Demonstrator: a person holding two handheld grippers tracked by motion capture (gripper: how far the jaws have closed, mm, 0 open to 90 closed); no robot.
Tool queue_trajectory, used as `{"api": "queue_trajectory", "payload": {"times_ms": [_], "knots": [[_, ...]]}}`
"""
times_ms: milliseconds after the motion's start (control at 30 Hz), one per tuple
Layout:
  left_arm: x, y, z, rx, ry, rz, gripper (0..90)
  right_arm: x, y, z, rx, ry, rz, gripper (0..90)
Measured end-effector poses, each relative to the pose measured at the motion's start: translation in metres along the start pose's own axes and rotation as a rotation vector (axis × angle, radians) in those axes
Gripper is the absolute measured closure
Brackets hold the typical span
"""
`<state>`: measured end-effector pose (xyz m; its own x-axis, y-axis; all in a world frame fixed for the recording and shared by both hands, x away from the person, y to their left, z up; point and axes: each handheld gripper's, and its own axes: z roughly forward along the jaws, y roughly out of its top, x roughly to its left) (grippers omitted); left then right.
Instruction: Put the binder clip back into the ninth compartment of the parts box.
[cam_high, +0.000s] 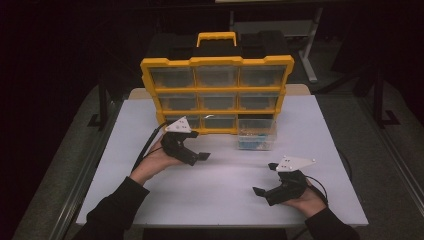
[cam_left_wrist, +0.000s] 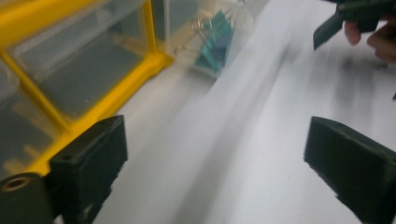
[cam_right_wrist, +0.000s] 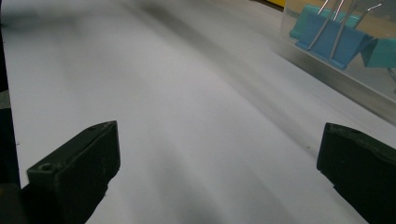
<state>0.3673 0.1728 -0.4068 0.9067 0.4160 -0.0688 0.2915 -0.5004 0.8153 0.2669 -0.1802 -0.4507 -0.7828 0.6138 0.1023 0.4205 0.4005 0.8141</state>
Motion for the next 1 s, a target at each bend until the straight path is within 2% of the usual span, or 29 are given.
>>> {"api": "queue_trajectory", "payload": {"times_ms": [133,300,733,1000], "knots": [[-0.004,-0.014,-0.004,0.017,0.01,-0.013,0.0,0.0,0.0,0.0,0.002,-0.002,0.001,0.0],[-0.009,-0.029,-0.011,0.016,0.03,-0.021,0.0,0.0,0.0,0.0,0.0,-0.003,0.0,0.0],[-0.017,-0.055,-0.044,-0.05,0.077,-0.05,0.0,0.0,0.0,0.001,0.003,-0.005,-0.001,0.0],[-0.025,-0.071,-0.055,-0.049,0.102,-0.056,0.0,0.0,0.0,0.001,0.002,-0.006,0.0,0.0]]}}
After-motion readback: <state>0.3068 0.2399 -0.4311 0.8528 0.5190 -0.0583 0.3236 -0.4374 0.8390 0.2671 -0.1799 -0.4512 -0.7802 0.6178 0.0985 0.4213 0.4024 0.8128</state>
